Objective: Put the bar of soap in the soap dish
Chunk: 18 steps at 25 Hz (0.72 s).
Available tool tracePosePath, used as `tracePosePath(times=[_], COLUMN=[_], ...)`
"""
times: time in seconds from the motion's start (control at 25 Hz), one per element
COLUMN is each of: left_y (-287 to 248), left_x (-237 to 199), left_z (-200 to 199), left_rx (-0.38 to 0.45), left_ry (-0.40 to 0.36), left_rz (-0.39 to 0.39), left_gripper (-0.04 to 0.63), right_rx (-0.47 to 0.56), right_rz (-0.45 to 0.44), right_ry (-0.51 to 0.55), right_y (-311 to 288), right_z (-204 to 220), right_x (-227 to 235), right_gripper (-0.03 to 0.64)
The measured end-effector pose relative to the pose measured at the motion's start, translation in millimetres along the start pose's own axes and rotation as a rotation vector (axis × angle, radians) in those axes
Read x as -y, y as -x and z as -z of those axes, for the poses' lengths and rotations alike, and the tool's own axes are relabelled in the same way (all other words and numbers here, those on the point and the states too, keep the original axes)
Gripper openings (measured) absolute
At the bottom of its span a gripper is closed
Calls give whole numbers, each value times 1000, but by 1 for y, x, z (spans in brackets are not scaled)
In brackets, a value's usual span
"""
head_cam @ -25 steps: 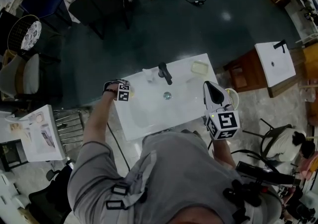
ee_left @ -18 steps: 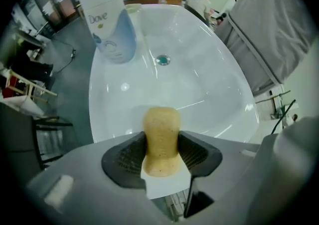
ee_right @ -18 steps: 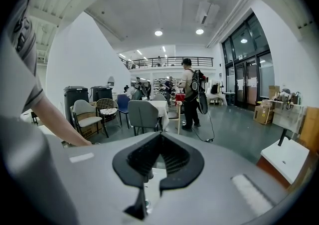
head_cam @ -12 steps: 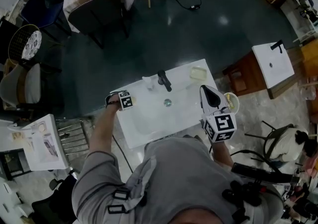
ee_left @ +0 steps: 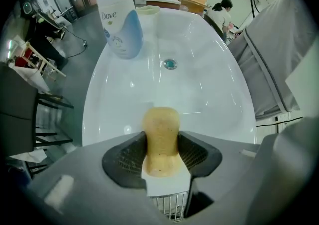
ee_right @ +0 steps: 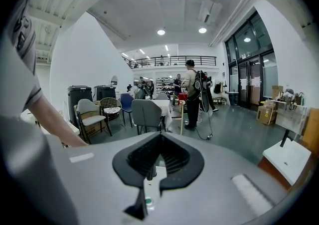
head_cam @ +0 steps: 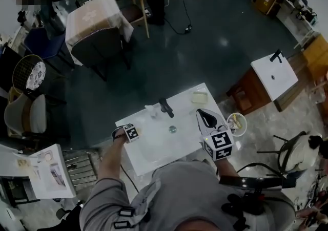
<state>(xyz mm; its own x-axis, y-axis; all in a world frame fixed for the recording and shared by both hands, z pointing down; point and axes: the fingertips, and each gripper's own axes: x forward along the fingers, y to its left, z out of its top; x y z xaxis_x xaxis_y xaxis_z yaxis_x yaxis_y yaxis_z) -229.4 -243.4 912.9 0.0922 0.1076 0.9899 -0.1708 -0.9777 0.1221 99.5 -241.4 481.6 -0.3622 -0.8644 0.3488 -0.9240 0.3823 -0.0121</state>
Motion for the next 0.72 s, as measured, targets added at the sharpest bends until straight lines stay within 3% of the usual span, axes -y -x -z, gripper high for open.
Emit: tracePosePath(times=[0.28,0.56,0.72], left_y=[6,38,75], left_x=[36,56,66], left_z=[14,7,-11], left_rx=[-4,23,50], left_ry=[103,141,89], left_rz=[64,-12,-69], left_gripper=[198,198,198], right_rx=[11,-6,-7], right_rz=[4,-35,-35], right_ry=[-9,26,36], right_y=[3,9,12], right_z=[-3,0,-6], right_x=[3,-1,5], right_gripper=[2,2,2])
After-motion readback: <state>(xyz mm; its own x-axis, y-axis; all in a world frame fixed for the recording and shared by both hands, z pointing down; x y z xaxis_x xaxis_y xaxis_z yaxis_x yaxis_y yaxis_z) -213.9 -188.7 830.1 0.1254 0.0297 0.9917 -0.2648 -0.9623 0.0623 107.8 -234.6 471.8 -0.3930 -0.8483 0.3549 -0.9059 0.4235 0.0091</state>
